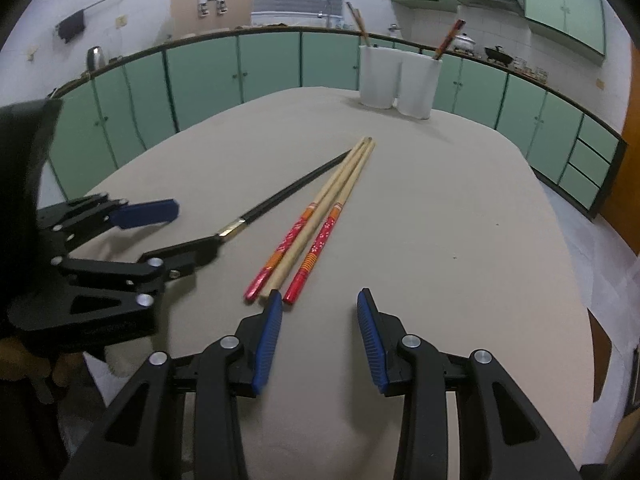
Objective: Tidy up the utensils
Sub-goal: 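Grasp the black chopstick with the left tool while the right tool grasps a red-patterned one, then carry both held chopsticks up to the white holder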
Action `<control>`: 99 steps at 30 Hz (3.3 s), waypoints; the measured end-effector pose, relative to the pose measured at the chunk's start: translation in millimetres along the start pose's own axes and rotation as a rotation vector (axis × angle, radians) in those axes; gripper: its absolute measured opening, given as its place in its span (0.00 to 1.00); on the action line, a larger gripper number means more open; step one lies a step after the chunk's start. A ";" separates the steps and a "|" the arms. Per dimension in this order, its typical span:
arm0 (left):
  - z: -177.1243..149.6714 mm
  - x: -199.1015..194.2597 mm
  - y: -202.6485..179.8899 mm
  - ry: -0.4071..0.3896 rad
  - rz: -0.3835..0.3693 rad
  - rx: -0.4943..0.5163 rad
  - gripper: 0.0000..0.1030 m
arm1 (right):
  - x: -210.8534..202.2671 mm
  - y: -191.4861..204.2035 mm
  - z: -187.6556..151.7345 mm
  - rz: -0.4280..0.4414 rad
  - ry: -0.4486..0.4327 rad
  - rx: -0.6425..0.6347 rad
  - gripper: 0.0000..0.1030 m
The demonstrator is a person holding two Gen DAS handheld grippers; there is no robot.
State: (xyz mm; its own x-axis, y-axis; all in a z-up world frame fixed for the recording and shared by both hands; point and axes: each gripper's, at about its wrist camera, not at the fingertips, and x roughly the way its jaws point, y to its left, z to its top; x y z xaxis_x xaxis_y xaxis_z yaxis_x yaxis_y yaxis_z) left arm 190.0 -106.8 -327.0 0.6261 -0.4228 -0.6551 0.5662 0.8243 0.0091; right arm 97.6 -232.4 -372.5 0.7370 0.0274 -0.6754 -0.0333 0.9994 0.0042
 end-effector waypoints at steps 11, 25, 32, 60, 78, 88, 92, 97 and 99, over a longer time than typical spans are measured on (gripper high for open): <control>0.9 4.7 -7.4 -0.020 -0.010 0.003 0.44 | 3.3 1.2 3.3 -0.040 -0.020 0.038 0.35; -1.1 -2.9 5.1 -0.046 0.102 -0.102 0.06 | -1.2 -30.7 -3.0 -0.205 -0.029 0.210 0.06; -5.0 -5.3 7.3 -0.031 0.105 -0.086 0.33 | -5.6 -28.5 -6.5 -0.154 -0.028 0.205 0.07; 121.2 -97.5 20.6 -0.049 0.030 -0.096 0.06 | -120.8 -38.9 129.3 -0.022 -0.139 0.117 0.06; 186.5 -83.8 27.0 -0.017 -0.031 -0.042 0.06 | -87.6 -54.8 207.4 0.033 -0.052 0.013 0.06; 241.5 -66.4 47.3 0.032 -0.086 -0.043 0.06 | -80.5 -69.9 263.4 0.043 0.015 -0.012 0.06; 270.0 -66.8 57.6 0.022 -0.089 -0.049 0.06 | -82.7 -79.7 285.5 0.047 0.027 0.001 0.06; 297.3 -68.2 63.5 0.005 -0.078 -0.039 0.06 | -84.0 -89.5 308.6 0.055 0.041 0.018 0.06; 309.6 -68.3 65.7 -0.004 -0.079 -0.034 0.06 | -86.2 -92.6 318.9 0.056 0.045 0.022 0.06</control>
State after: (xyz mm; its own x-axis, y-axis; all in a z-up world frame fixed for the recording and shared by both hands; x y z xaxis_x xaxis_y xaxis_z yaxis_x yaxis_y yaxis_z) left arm 350.4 -140.4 -47.9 0.5824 -0.4886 -0.6497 0.5953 0.8006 -0.0684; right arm 252.4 -321.2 -79.5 0.7036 0.0830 -0.7058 -0.0584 0.9966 0.0589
